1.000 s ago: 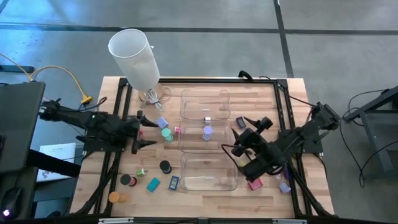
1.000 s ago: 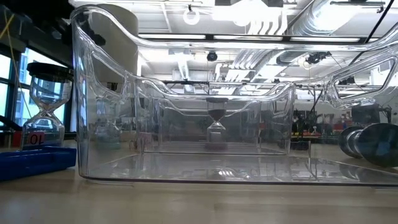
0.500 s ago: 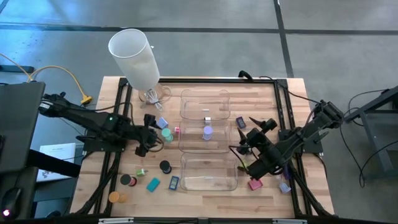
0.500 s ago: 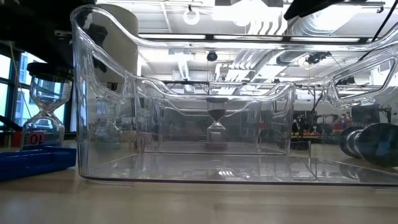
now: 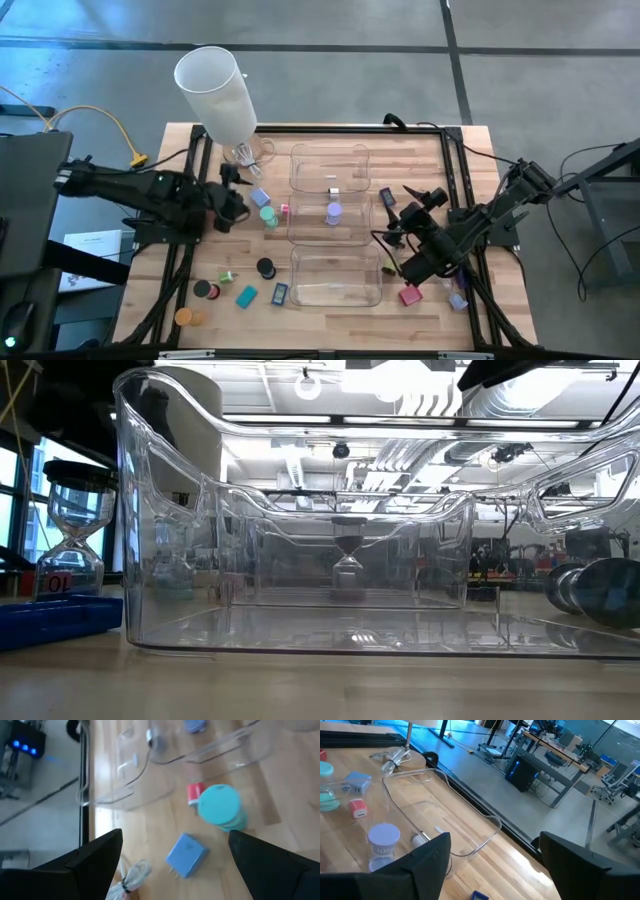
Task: Pick & Place Office items
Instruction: Put the purple charger adapter into the left transparent bin
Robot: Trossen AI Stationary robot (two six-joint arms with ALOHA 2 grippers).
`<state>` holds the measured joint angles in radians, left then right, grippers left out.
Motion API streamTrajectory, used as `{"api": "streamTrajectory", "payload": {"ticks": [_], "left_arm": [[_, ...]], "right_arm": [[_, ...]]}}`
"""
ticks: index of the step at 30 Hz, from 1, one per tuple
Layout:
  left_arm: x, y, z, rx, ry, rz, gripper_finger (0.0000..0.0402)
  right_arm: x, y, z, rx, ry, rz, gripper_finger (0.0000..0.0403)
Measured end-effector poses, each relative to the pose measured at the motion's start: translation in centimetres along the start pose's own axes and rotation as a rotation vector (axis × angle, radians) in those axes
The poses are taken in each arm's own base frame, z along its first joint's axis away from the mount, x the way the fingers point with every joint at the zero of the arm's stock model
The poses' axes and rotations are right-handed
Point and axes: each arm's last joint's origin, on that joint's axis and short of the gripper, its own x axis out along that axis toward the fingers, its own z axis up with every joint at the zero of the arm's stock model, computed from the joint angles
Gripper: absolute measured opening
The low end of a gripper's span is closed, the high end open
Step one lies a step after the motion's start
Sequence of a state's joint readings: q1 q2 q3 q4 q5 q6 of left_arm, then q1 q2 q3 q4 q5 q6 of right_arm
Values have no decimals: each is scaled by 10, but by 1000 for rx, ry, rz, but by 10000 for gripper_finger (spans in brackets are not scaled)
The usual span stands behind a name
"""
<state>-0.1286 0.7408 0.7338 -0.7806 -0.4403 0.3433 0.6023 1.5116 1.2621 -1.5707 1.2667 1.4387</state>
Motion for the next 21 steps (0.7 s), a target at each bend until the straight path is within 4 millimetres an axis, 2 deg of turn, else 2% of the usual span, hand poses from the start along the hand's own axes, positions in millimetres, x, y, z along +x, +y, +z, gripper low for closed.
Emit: {"api": "streamTrajectory", "payload": {"ticks": [2,6,12,21], "left_arm": [[4,3,-4,33,40,-20,357],[13,6,-12,133,92,-180,357],[32,25,-23,137,197,-176,357],[67,43,-35,170,251,-299,357]], "right_arm": [[1,0,0,2,2,-4,294],[5,-1,1,7,8,-17,294],[9,-1,2,13,26,-33,294],[10,-1,2,13,26,-35,294]]}}
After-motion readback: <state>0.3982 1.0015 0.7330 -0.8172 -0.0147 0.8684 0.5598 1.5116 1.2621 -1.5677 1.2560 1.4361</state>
